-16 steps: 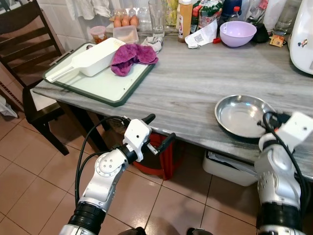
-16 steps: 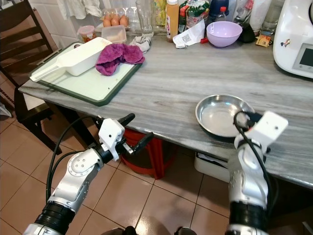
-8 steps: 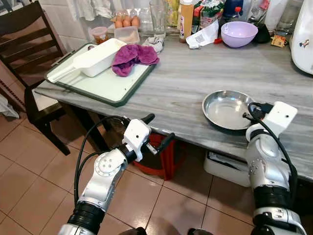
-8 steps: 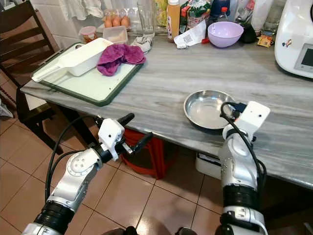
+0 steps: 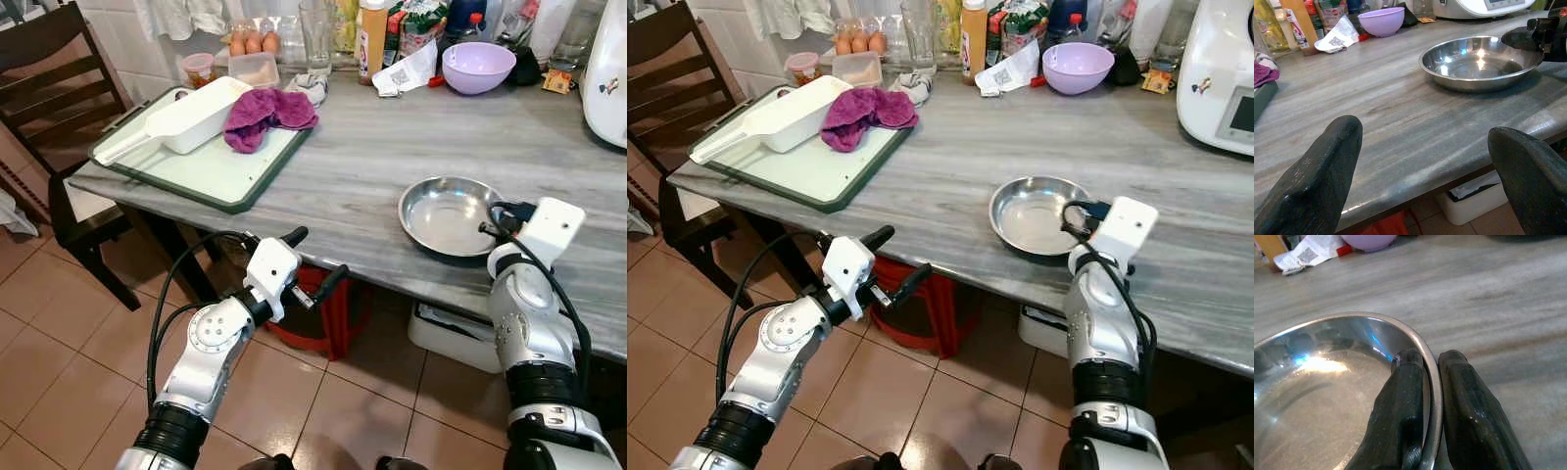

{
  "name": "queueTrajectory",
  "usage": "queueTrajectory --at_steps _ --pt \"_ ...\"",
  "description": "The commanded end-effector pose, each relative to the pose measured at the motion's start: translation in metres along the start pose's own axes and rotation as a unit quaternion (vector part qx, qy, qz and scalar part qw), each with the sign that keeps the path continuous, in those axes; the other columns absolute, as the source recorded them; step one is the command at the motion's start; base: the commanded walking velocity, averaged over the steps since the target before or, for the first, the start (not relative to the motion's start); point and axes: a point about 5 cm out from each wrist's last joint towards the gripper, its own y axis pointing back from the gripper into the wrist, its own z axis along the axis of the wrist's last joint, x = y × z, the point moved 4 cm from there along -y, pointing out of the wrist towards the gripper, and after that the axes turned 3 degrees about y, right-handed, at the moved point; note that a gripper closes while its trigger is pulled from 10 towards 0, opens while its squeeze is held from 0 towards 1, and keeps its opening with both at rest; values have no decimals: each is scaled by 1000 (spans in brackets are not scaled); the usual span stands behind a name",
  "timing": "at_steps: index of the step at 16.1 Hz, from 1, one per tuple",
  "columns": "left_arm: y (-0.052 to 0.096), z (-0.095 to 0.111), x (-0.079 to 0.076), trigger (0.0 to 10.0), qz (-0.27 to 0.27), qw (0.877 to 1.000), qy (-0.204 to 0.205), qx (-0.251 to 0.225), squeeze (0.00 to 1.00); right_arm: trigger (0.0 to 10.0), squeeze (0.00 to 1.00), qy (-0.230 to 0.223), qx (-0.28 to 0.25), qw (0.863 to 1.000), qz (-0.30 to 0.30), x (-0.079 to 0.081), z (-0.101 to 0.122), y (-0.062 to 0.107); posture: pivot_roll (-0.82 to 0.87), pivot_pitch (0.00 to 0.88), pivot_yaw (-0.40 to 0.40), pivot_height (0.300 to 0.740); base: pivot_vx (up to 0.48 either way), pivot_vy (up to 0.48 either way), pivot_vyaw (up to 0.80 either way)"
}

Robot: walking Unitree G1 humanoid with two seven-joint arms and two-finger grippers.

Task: Setting the table

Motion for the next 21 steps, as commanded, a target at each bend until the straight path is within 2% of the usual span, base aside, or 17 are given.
queueTrajectory --at_steps 1,2,3,4,5,6,7,8,9,10,11,12,16,17,18,19,21 --pt "2 -1 2 10000 1 1000 -6 5 1000 10000 780 5 19 998 61 21 -4 1 -125 126 112 740 0 0 0" --pt "2 -1 2 10000 0 1000 -6 6 1000 10000 0 22 22 997 65 23 -7 2 -127 126 110 740 0 0 0" --pt "2 -1 2 10000 -1 1000 -6 6 1000 10000 702 -4 13 997 71 24 -5 3 -127 126 110 740 0 0 0" --pt "2 0 1 10000 -1 1000 -6 5 1000 8118 1000 16 12 998 61 21 -5 2 -127 126 110 740 0 0 0" --pt "2 0 1 10000 -2 1000 -6 5 1000 2275 369 13 11 998 66 22 -6 2 -127 126 110 740 0 0 0" --pt "2 0 1 10000 -2 1000 -6 6 1000 0 0 -12 6 997 79 25 -4 3 -126 126 108 740 0 0 0" --pt "2 -1 1 10000 -2 1000 -7 7 286 0 0 35 14 997 60 19 -7 1 -126 126 108 740 0 0 0" --pt "2 -1 1 10000 -1 1000 -9 7 0 4510 0 28 21 998 54 17 -10 1 -126 126 108 740 0 0 0" --pt "2 -1 1 10000 -1 1000 -9 8 0 0 0 6 18 998 62 19 -9 2 -125 126 106 740 0 0 0" --pt "2 -2 1 10000 0 1000 -10 9 0 0 0 31 17 998 51 16 -10 2 -125 126 106 740 0 0 0" --pt "2 -2 2 10000 0 1000 -10 9 0 10000 0 35 19 998 48 15 -11 3 -125 126 106 740 0 0 0" --pt "2 -1 2 10000 3 1000 -11 8 0 10000 1000 15 19 998 54 15 -12 3 -125 127 106 740 0 0 0" --pt "1 1 8 10000 19 1000 -13 4 0 10000 1000 30 18 999 35 8 -12 3 -128 127 109 740 0 0 0" --pt "0 1 8 10000 19 1000 -13 4 0 10000 137 32 20 999 31 7 -12 3 -128 127 109 740 0 0 0" --pt "1 1 8 10000 19 1000 -14 5 0 10000 0 25 19 999 33 7 -12 3 -128 128 111 740 0 0 0" --pt "1 0 8 10000 19 1000 -15 6 0 10000 1000 10 14 999 43 9 -11 4 -128 128 111 740 0 0 0" --pt "1 0 8 10000 19 1000 -15 6 0 10000 1000 16 15 999 37 7 -12 5 -128 128 112 740 0 0 0"
